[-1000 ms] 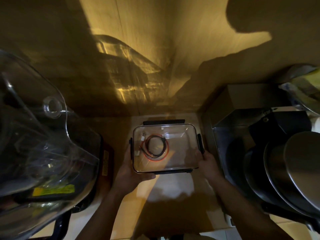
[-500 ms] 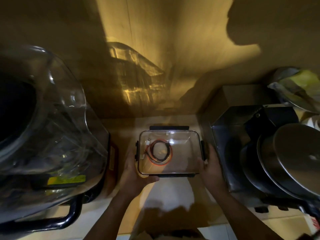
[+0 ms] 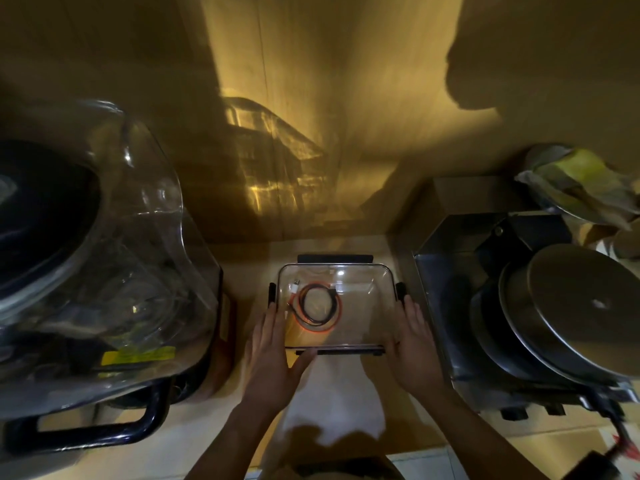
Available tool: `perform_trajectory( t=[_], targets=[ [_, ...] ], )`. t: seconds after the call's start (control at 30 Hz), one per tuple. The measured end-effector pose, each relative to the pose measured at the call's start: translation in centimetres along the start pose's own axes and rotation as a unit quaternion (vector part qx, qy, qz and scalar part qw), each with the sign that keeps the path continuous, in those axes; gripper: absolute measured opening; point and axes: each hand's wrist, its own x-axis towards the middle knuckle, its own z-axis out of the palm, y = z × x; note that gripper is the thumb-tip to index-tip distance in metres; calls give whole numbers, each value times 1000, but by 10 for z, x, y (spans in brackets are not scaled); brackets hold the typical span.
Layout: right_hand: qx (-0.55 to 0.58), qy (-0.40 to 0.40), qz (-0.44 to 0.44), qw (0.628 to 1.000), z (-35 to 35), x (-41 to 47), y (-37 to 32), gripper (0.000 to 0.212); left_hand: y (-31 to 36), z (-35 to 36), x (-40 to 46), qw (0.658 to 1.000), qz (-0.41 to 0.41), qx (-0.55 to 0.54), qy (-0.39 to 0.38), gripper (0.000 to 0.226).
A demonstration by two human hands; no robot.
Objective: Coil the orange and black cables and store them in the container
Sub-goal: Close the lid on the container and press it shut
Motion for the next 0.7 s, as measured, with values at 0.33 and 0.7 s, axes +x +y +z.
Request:
perform_trajectory(
  t=[0.33, 0.7],
  targets=[
    [155, -26, 67, 985, 2, 6, 5, 84, -13, -3, 7, 991, -40, -129, -17, 107],
    [323, -34, 127, 937, -1, 8, 4, 50, -10, -8, 29, 978, -117, -164, 50, 49]
  ],
)
